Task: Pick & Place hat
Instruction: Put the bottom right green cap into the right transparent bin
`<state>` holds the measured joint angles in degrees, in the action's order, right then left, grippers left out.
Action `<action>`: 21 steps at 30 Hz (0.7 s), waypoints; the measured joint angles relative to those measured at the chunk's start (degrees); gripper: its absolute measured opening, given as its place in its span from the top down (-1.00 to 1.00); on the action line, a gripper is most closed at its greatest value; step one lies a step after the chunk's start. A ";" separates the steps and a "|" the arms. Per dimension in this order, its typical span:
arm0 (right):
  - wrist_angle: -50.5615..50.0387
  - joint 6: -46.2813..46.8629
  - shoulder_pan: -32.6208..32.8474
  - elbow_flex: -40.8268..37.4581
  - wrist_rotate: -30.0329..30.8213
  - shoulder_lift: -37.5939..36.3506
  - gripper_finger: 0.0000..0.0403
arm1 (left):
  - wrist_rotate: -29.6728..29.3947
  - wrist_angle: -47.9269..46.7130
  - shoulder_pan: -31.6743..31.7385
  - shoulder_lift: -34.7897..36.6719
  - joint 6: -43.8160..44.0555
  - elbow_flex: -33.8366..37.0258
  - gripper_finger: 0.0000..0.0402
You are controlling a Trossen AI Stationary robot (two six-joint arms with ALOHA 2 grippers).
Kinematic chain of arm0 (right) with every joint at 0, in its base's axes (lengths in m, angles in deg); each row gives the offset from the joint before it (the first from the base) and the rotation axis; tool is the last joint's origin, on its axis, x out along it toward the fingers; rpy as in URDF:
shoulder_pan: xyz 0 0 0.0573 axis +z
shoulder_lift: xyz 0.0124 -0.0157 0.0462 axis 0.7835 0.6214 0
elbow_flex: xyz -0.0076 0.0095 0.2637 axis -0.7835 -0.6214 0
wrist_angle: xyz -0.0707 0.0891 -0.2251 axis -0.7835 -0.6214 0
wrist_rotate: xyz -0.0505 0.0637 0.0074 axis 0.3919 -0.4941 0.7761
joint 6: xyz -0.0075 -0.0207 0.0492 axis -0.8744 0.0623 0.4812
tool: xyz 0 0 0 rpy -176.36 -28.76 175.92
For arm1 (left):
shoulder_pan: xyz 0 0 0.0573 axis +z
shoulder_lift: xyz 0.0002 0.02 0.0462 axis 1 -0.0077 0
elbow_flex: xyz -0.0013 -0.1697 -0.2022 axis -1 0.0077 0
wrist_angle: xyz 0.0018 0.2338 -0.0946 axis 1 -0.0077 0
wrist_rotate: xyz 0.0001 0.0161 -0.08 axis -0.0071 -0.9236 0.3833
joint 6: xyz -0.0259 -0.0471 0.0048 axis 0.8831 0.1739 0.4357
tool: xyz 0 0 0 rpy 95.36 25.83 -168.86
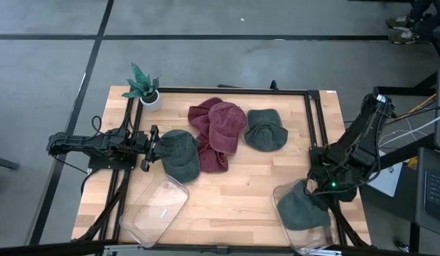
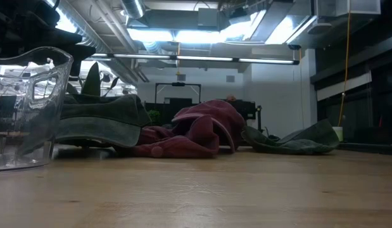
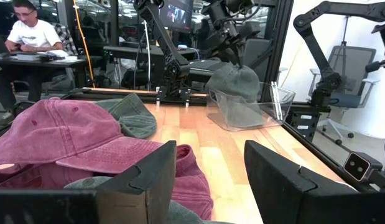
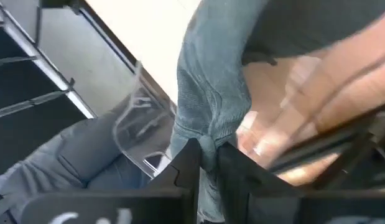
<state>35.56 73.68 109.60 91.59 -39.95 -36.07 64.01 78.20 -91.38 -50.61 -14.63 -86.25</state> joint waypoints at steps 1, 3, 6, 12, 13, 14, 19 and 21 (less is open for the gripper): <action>-0.92 0.00 0.00 0.00 -0.46 0.00 0.76 | 0.02 0.02 0.00 0.00 0.00 0.00 0.08; -2.69 -0.03 0.00 0.00 -0.88 0.02 0.72 | 0.02 0.00 -0.02 0.00 0.00 0.02 0.08; -4.12 -0.50 -0.02 0.00 -2.49 0.02 0.67 | 0.01 0.01 -0.01 -0.01 0.00 0.00 0.08; -5.67 -4.21 -0.31 0.00 -4.47 0.02 0.49 | 0.01 0.01 -0.01 0.00 0.00 0.01 0.08; -5.67 -4.82 -0.58 0.00 -4.49 0.02 0.44 | 0.01 0.00 -0.02 0.00 0.00 0.00 0.08; -5.67 -5.23 -0.81 0.00 -4.52 0.01 0.39 | 0.02 0.00 -0.01 0.00 0.00 0.00 0.08; -5.67 -9.04 -1.73 0.00 -4.63 -0.02 0.14 | 0.00 0.02 0.00 0.00 0.00 0.00 0.08; -5.67 -10.87 -2.02 0.00 -4.61 -0.20 0.06 | 0.01 0.01 -0.02 0.00 0.00 0.01 0.08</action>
<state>29.89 62.81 107.58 91.59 -44.56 -36.28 64.02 78.20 -91.40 -50.61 -14.63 -86.25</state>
